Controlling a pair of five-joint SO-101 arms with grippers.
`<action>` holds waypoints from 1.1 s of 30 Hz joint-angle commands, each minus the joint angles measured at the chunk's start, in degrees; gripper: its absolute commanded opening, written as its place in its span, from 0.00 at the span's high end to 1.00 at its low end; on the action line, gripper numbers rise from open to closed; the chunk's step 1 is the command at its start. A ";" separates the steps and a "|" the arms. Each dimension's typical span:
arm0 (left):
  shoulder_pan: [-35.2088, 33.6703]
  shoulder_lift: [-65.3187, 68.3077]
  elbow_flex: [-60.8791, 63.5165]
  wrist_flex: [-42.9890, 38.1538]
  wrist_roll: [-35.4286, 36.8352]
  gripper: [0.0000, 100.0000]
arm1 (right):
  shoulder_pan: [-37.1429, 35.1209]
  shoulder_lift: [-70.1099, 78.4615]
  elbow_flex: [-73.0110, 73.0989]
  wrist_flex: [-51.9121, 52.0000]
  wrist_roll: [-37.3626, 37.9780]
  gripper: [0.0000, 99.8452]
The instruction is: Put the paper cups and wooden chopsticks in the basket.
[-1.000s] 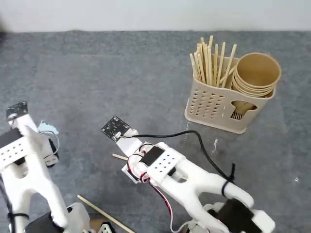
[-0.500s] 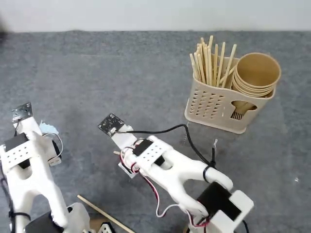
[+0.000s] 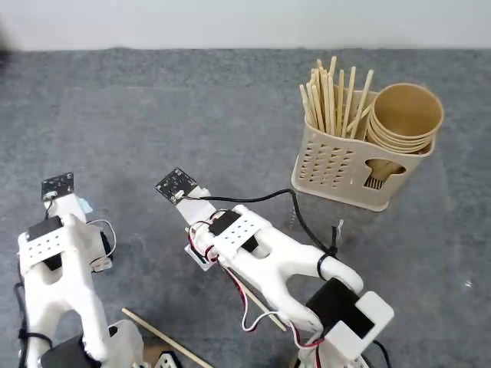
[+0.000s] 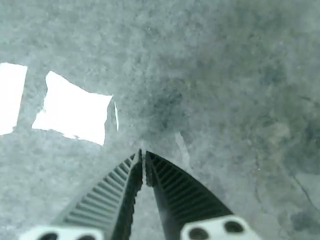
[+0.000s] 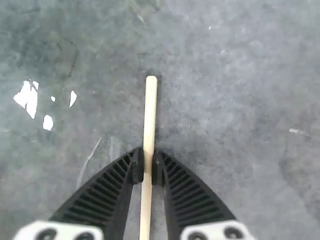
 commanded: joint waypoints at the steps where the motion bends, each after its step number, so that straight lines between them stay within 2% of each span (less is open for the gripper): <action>1: 0.53 -0.53 0.31 -2.29 -0.09 0.99 | 2.42 -7.96 -1.32 5.32 0.70 0.99; 6: 0.70 -0.35 0.48 -2.29 -0.09 0.99 | 5.32 -24.75 -1.32 12.44 4.22 0.99; 13: 0.70 -0.09 0.48 -2.29 -0.09 0.99 | 11.12 -47.25 -5.71 15.87 8.18 0.99; 20: 0.70 -0.09 0.48 -2.29 -0.09 0.99 | 19.65 -51.12 -23.21 18.42 8.09 0.99; 23: 0.70 -0.09 0.48 -2.29 -0.09 0.99 | 24.13 -50.51 -28.22 14.20 8.00 0.99; 28: 0.70 -0.09 0.48 -2.29 -0.09 0.99 | 31.69 -50.24 -28.75 -0.48 7.82 0.99; 33: 0.70 -0.09 0.48 -2.55 -0.09 0.99 | 36.09 -50.86 -20.31 -18.15 7.82 0.99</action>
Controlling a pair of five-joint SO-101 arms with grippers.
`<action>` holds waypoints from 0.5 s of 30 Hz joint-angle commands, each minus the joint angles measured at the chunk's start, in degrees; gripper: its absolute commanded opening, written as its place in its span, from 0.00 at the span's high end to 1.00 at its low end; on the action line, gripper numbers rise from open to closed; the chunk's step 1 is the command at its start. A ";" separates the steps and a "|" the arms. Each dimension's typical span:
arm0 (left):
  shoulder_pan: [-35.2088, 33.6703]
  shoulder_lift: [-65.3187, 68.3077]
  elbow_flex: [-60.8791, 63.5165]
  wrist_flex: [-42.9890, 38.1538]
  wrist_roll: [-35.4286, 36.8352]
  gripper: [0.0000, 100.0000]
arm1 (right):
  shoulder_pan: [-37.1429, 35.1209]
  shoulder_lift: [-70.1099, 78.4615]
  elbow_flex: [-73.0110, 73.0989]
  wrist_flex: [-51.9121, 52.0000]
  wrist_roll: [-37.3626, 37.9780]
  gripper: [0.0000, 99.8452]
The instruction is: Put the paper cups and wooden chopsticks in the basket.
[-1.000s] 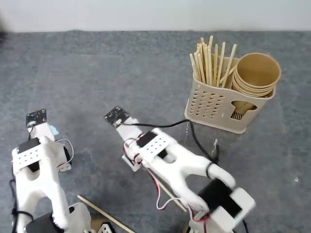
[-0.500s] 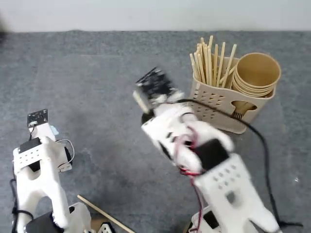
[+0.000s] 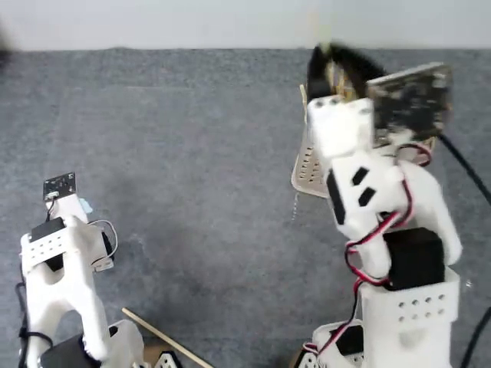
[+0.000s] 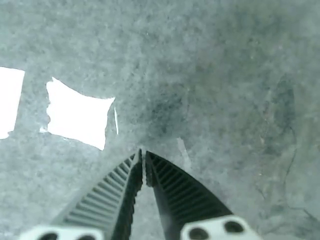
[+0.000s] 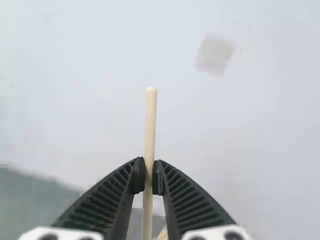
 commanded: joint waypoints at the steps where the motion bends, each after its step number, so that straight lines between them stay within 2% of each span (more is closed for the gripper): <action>1: 0.35 -0.26 -0.40 -1.49 -0.18 0.99 | 2.86 -1.27 6.51 -15.25 0.35 0.99; 5: 0.35 -0.35 0.13 -1.93 -0.18 0.99 | 6.11 -0.75 19.43 -35.38 0.62 0.99; 7: 0.35 -0.35 0.13 -1.93 -0.18 0.99 | 6.55 -0.66 25.05 -42.24 0.62 0.99; 9: 0.35 -0.35 0.13 -1.93 -0.18 0.99 | 6.55 -0.66 29.01 -45.05 0.70 0.99; 15: 0.35 -0.26 0.13 -1.93 -0.18 0.99 | 6.64 -0.57 32.62 -45.05 0.26 0.99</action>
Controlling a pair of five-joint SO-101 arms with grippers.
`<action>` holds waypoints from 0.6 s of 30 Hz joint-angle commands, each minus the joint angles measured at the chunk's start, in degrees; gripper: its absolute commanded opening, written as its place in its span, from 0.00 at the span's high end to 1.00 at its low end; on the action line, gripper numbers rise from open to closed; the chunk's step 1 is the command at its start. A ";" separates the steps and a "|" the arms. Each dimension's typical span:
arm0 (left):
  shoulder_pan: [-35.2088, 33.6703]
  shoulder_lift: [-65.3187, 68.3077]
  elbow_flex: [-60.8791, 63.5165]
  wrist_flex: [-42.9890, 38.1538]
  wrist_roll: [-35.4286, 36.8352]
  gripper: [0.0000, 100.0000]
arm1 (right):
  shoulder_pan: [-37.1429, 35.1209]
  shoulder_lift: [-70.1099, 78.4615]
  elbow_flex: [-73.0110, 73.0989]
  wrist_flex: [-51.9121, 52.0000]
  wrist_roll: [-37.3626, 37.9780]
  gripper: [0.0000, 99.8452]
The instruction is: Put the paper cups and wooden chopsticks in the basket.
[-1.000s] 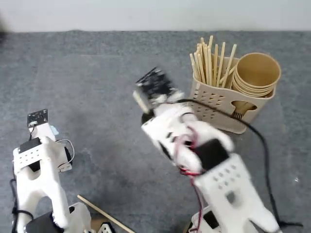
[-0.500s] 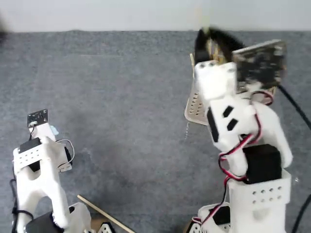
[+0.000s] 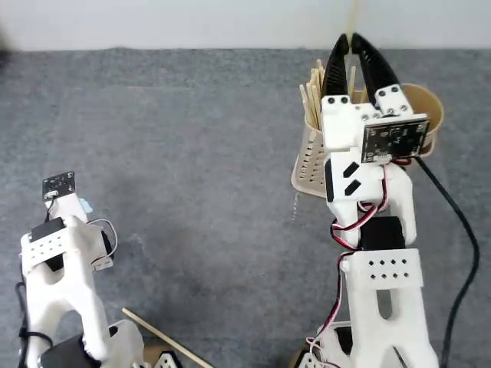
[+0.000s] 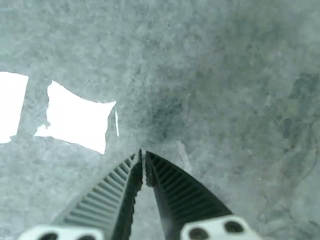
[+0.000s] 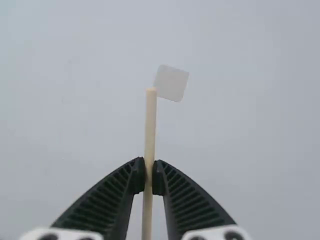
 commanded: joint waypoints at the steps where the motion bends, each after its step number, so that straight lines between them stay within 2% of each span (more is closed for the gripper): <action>1: 0.35 -0.26 0.04 -0.88 -0.18 0.99 | 0.48 -0.40 0.18 -1.45 0.26 0.99; 4: 0.35 -0.26 0.04 -0.88 -0.18 0.99 | 0.31 -0.48 -0.26 2.24 0.35 0.97; 8: 0.35 -0.26 0.04 -0.88 -0.18 0.99 | 0.13 -1.01 -2.64 9.01 0.18 0.81; 10: 0.35 -0.26 0.04 -0.88 -0.18 0.99 | 0.13 -1.19 -4.22 12.70 -1.41 0.78; 14: 0.35 -0.26 0.04 -0.88 -0.18 0.99 | -0.04 -2.68 -10.29 25.98 -5.89 0.81; 18: 0.35 -0.26 0.04 -0.88 -0.18 0.99 | -4.44 -4.70 -14.68 44.44 -7.65 0.84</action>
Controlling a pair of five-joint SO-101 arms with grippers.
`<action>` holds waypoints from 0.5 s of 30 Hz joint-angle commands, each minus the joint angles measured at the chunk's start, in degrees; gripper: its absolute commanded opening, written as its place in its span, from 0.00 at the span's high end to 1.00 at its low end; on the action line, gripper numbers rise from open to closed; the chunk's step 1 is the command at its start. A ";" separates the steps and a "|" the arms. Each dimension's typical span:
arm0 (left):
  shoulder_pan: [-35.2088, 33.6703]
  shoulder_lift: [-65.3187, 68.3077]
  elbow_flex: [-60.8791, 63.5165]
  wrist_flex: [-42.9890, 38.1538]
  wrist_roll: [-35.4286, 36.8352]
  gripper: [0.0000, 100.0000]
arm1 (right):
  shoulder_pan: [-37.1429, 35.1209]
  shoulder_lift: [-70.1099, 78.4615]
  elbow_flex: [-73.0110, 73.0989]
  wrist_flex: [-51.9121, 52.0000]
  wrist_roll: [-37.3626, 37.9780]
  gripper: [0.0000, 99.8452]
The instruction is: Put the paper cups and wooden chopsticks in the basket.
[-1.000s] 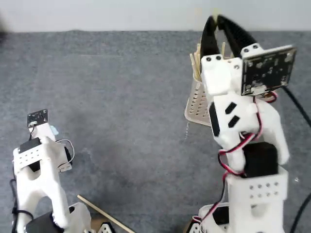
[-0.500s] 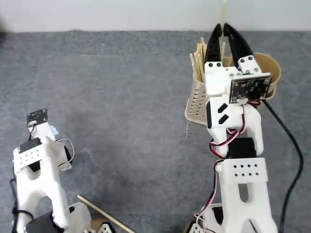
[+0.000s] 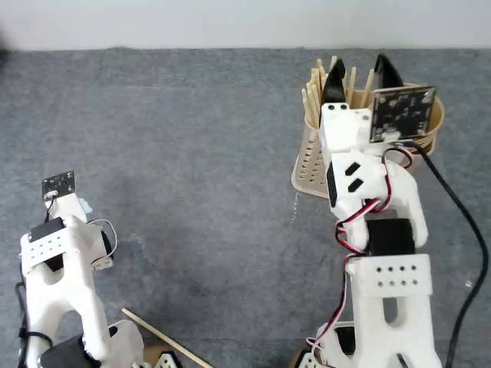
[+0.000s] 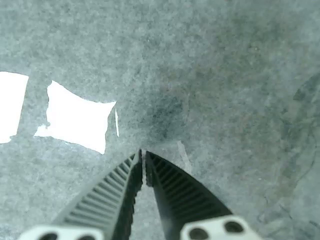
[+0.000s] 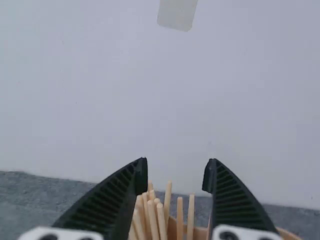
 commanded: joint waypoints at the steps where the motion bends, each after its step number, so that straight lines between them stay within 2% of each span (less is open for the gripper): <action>1: 0.35 -0.26 0.04 -0.88 -0.18 0.99 | -4.62 -3.03 -5.89 17.45 -1.14 0.85; 7: 0.35 -0.26 0.04 -0.88 -0.18 0.99 | -15.16 -4.44 -5.98 38.64 -1.23 0.88; 15: 0.35 -0.26 0.04 -0.88 -0.18 0.99 | -27.21 -4.35 -5.63 56.40 -1.49 0.90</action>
